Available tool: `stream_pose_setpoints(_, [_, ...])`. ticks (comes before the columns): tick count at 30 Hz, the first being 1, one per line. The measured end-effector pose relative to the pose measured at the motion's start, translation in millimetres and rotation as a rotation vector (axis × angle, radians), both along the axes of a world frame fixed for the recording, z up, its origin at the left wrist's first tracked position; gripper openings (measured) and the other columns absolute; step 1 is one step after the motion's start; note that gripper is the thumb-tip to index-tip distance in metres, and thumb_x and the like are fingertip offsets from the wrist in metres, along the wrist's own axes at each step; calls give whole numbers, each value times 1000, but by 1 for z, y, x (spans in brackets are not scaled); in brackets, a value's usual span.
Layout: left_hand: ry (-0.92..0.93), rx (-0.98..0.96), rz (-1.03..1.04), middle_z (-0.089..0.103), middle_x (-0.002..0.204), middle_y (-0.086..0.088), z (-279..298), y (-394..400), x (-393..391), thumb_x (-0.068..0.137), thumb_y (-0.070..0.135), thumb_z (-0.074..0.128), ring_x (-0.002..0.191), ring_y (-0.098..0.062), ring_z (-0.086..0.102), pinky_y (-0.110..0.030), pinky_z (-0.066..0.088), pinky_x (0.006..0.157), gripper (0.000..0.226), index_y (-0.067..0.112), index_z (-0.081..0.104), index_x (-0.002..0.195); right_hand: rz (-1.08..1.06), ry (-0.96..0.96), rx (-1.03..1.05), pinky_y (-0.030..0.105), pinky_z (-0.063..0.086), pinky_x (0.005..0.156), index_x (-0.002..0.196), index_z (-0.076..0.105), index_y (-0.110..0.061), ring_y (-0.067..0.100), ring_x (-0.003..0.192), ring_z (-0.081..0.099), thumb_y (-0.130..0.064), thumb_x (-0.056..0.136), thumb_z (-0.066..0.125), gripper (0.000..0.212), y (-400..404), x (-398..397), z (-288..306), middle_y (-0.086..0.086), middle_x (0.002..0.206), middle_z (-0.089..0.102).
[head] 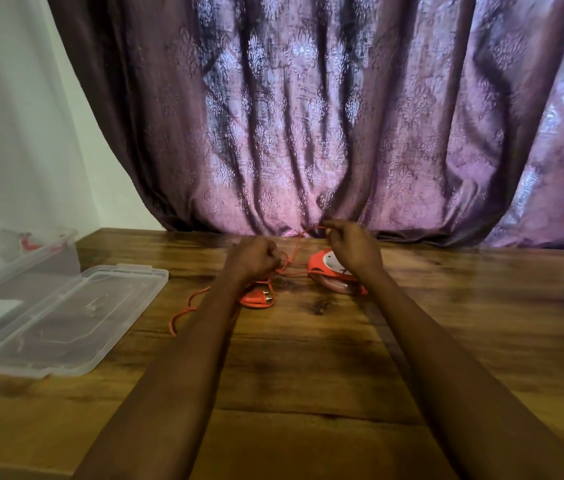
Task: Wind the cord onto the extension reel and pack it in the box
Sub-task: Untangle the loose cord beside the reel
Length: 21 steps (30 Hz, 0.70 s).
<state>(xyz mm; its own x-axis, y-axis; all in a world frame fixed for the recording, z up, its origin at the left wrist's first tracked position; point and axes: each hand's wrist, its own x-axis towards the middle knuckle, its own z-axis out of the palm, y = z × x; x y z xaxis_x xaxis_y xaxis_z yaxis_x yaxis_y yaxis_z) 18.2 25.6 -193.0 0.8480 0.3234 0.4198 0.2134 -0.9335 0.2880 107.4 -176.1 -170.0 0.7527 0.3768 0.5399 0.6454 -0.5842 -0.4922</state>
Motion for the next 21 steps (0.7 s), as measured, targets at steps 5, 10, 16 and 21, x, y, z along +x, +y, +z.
stream_pose_setpoints(5, [-155,-16,-110,75,104,6,9,1,-9,84,37,69,107,-16,65,-32,45,89,16,29,76,95,-9,62,-313,41,54,89,108,74,-22,35,106,67,-29,93,56,25,10,14,29,15,112,72])
stream_pose_setpoints(10, [-175,-113,-252,73,109,5,4,4,-10,85,31,65,109,-17,64,-40,46,95,18,24,75,99,56,-16,-595,38,52,87,107,74,-22,35,109,65,-38,92,59,27,20,26,56,15,118,69])
stream_pose_setpoints(16, [-82,-373,-334,75,87,-5,-1,13,-5,86,12,70,78,-12,66,-37,53,79,4,12,73,89,226,53,-595,37,51,78,102,74,-13,28,92,65,-19,98,54,22,20,35,49,16,106,72])
stream_pose_setpoints(21, [22,-474,-333,68,61,11,1,20,-7,87,2,65,53,4,58,-15,42,53,21,17,71,73,156,77,-578,30,44,71,107,71,-3,27,87,62,-21,94,59,25,30,38,33,20,105,71])
